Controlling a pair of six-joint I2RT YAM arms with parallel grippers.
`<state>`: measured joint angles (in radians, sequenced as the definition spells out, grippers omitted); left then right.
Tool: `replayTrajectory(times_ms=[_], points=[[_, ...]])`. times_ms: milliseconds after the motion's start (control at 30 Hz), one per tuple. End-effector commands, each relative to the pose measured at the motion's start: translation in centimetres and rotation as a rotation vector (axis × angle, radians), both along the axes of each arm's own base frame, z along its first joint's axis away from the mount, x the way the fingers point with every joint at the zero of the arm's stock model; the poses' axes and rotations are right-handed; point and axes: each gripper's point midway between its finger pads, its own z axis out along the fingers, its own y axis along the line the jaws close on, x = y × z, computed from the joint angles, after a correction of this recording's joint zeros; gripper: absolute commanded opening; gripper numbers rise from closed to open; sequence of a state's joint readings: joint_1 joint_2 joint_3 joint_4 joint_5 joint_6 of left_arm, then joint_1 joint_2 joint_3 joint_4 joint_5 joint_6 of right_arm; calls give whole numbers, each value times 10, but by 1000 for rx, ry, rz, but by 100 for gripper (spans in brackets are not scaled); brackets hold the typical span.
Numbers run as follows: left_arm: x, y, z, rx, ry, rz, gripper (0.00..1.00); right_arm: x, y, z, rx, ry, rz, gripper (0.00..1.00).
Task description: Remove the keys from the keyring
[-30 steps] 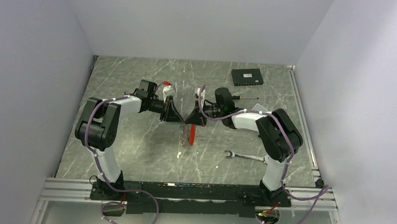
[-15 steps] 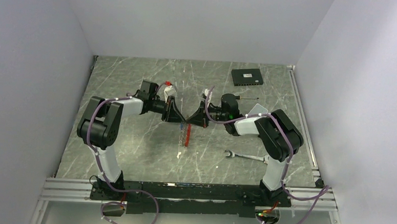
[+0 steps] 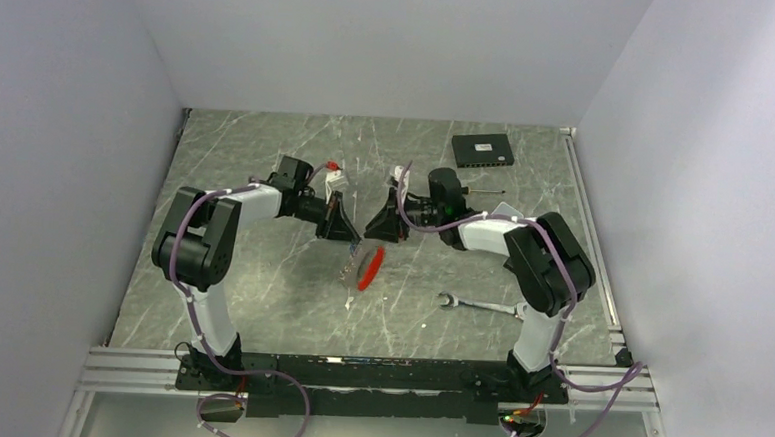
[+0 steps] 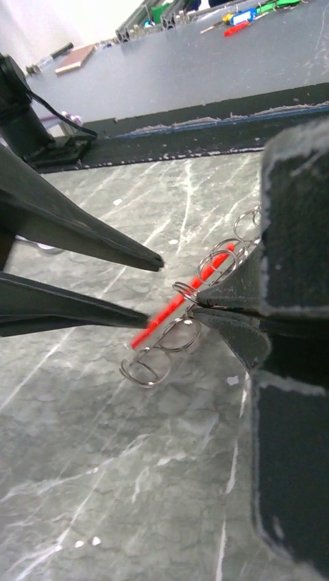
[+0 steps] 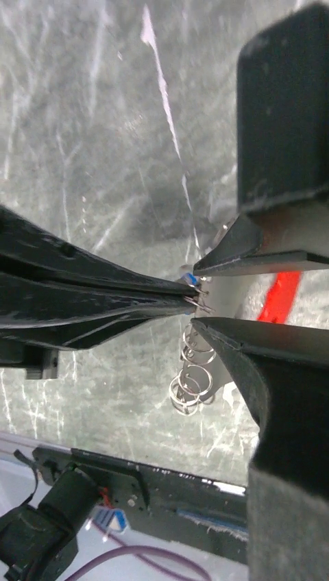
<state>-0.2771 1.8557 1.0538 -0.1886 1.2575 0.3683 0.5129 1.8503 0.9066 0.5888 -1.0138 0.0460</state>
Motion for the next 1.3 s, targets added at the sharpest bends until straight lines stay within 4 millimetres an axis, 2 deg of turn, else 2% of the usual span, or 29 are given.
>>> replayTrajectory(times_ms=[0, 167, 600, 933, 1267], points=[[-5, 0, 9, 41, -80, -29, 0, 1, -6, 28, -66, -171, 95, 34], [-6, -5, 7, 45, -100, -43, 0, -3, -5, 28, -102, -193, 110, 36], [-7, -9, 12, 75, -219, -24, 0, -11, 8, 4, -178, -120, 128, 34], [-9, -11, 13, 93, -275, -38, 0, -5, 13, -1, -193, -39, 108, 28], [-8, -13, 16, 106, -293, -37, 0, -8, 12, -11, -252, -4, 139, 19]])
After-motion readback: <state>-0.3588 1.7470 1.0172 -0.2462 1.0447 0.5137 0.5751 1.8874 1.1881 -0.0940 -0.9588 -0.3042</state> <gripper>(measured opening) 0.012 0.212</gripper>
